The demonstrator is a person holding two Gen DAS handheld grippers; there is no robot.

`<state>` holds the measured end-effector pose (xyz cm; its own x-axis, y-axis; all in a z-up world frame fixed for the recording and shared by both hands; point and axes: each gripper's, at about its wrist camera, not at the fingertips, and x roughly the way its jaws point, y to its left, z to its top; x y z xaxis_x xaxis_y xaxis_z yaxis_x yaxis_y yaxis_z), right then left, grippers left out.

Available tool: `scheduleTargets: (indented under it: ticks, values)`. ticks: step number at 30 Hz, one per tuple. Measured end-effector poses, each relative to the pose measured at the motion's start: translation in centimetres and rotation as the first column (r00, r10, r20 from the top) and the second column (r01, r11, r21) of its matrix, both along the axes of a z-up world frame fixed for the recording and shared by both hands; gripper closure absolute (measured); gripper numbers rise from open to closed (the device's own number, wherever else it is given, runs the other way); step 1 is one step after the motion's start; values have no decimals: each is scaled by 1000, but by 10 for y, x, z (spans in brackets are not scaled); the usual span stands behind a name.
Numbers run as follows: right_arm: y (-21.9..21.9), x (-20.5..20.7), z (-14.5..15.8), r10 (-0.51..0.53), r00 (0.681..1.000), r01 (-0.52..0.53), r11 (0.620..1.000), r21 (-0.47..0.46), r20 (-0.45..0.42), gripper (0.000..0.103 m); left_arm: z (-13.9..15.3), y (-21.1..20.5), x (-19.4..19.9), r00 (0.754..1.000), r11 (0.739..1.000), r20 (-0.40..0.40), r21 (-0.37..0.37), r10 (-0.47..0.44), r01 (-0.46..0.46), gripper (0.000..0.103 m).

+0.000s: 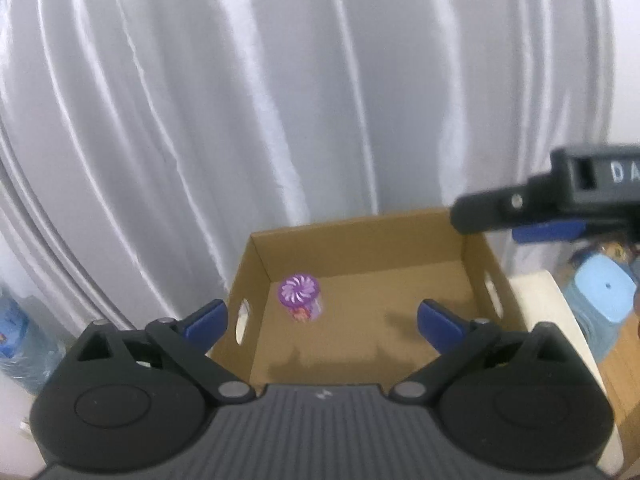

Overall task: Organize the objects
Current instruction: 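Withdraw the right gripper from the box toward the red toothpaste tube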

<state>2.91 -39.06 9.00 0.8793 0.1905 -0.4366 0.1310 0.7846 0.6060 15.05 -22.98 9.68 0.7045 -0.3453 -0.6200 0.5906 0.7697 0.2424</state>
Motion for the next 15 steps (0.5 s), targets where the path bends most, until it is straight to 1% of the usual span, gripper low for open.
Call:
scheduleTargets:
  ticks: [3, 5, 6, 7, 10, 13, 15]
  values:
    - [11, -37, 7, -5, 999, 7, 999, -53, 33, 3, -3, 3, -35, 1000, 1000, 23, 9, 4, -4, 0]
    - [19, -59, 11, -5, 999, 10, 996, -91, 52, 1, -5, 4, -58, 999, 1000, 33, 18, 6, -6, 0]
    - [22, -69, 13, -5, 998, 11, 995, -103, 58, 1, -9, 6, -65, 999, 1000, 32, 15, 11, -11, 0]
    - [26, -78, 14, -6, 998, 13, 994, -113, 62, 1, -5, 10, -74, 1000, 1000, 25, 5, 17, -18, 0]
    - [33, -98, 15, -10, 998, 19, 991, -136, 60, 1, -13, 19, -90, 1000, 1000, -6, -8, 30, -30, 0]
    - [42, -119, 21, -13, 998, 23, 985, -172, 58, 1, -29, 28, -97, 999, 999, -11, 4, 48, -48, 0]
    - [49, -130, 20, -13, 999, 23, 979, -201, 48, 1, -36, 37, -104, 999, 999, -21, -2, 43, -43, 0]
